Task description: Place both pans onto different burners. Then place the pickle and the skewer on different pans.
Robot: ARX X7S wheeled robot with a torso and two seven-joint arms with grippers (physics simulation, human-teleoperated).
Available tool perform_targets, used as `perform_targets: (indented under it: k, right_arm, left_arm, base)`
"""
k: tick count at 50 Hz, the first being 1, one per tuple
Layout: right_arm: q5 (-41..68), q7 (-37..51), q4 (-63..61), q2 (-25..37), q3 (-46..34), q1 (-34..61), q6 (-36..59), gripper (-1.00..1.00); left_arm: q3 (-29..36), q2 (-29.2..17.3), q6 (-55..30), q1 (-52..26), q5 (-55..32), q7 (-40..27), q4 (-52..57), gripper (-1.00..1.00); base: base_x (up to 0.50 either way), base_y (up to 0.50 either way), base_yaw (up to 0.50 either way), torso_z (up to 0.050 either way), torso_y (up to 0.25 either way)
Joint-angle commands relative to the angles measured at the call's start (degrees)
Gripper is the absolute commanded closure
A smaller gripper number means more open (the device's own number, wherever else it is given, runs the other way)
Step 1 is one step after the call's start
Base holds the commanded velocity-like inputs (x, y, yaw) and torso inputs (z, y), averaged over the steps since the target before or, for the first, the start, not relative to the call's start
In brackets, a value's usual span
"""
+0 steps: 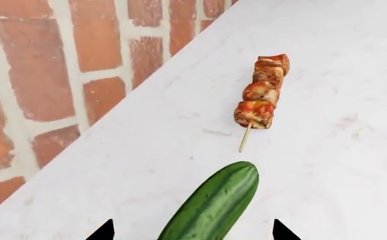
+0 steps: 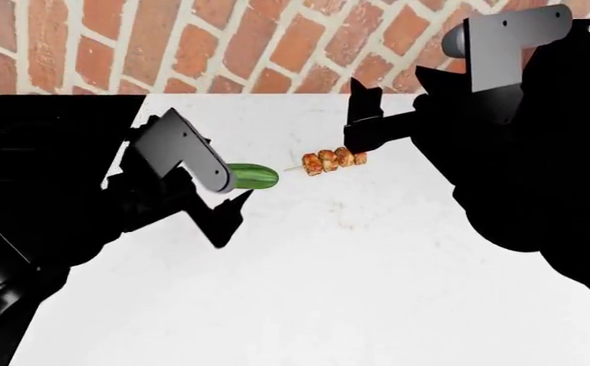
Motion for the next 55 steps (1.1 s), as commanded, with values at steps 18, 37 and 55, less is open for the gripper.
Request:
perform_targets:
  k: [18, 37, 55]
  right_arm:
    - [-0.1, 0.5, -0.7, 0.5, 0.7, -0.1, 0.6, -1.0]
    - [-0.3, 0.6, -0.6, 0.5, 1.1, -0.8, 0.4, -1.0]
    - [-0.5, 0.8, -0.9, 0.7, 1.6, -1.0, 0.5, -1.0]
  left_arm:
    - [6.5, 2.9, -0.7, -0.2, 5.1, 2.8, -7.9, -1.0]
    - [8.2, 4.2, 1.6, -0.1, 9.4, 1.5, -13.5, 1.0]
    - [5.6, 1.6, 10.0, 2.9, 11.7, -2.6, -9.2, 1.0]
  base:
    - [0.0, 0.0, 0.0, 0.0, 0.0]
    - [0.0, 0.0, 0.0, 0.0, -0.002]
    - [0.0, 0.0, 0.0, 0.0, -0.003]
